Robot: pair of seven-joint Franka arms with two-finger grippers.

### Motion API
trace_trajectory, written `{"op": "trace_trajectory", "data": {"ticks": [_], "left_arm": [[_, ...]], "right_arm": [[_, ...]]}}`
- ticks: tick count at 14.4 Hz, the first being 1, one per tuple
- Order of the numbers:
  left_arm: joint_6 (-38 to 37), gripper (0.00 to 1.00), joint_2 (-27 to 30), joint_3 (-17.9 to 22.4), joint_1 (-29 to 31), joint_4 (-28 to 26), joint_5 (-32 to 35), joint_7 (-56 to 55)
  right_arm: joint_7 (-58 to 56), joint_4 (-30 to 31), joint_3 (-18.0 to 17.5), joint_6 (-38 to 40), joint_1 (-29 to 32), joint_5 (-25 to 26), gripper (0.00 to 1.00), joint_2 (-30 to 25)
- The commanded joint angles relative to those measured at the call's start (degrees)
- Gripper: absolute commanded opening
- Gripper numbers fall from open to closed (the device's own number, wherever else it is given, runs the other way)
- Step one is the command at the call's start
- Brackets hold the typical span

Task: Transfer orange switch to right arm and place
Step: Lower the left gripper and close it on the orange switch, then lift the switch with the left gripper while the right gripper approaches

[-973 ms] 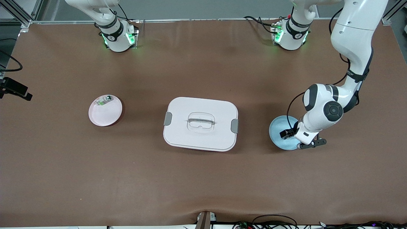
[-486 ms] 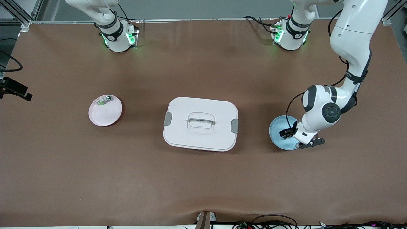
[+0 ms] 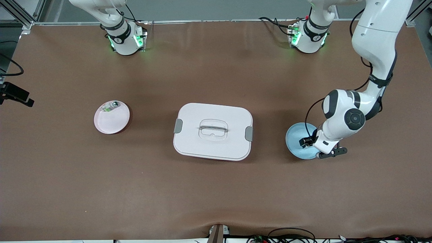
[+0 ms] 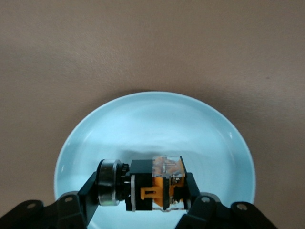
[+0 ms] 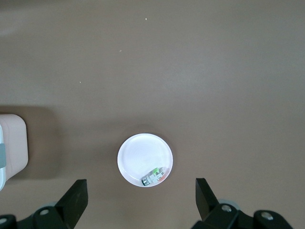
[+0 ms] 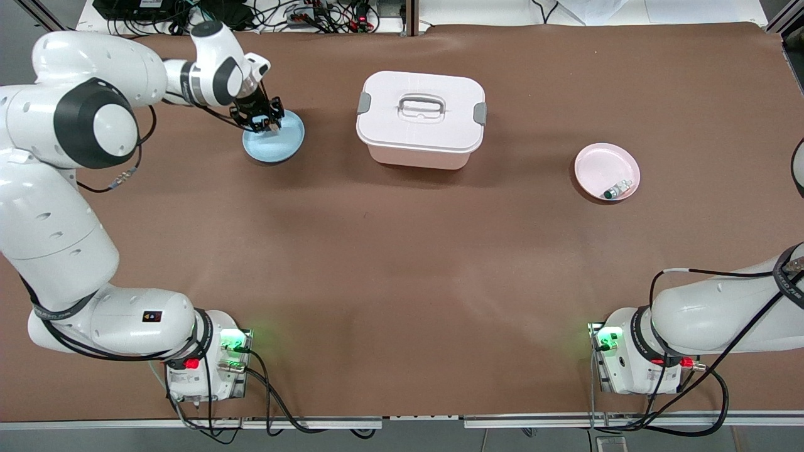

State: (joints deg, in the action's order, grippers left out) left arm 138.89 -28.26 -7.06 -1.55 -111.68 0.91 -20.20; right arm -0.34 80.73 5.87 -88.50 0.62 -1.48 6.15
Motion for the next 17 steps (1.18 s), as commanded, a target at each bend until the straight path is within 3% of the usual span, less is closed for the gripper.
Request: {"op": "trace_trajectory", "data": {"ticks": [1, 5, 9, 13, 17], "left_arm": [[-7.6, 0.0, 6.7, -0.1, -0.6, 1.2, -0.5, -0.1], [-15.6, 0.0, 9.8, -2.7, -0.6, 6.8, -0.9, -5.1], [-24.6, 0.0, 9.0, -8.7, -1.0, 16.0, -1.0, -18.3], [-25.8, 0.0, 8.0, -14.2, -1.6, 21.2, -5.0, -31.9], [-25.8, 0.0, 6.6, -14.7, -7.1, 26.0, -11.1, -46.6]], "right_arm": [[-0.5, -0.4, -0.5, 0.6, 0.4, -0.2, 1.0, -0.2], [-0.6, 0.1, -0.6, 0.8, -0.4, -0.1, 1.0, -0.2], [-0.7, 0.5, -0.6, 1.1, -1.1, -0.1, 1.0, -0.2], [-0.7, 0.7, -0.6, 2.3, -4.5, 0.4, 1.0, -0.3], [0.1, 0.0, -0.8, 8.6, -8.6, 1.3, 1.0, -0.3]]}}
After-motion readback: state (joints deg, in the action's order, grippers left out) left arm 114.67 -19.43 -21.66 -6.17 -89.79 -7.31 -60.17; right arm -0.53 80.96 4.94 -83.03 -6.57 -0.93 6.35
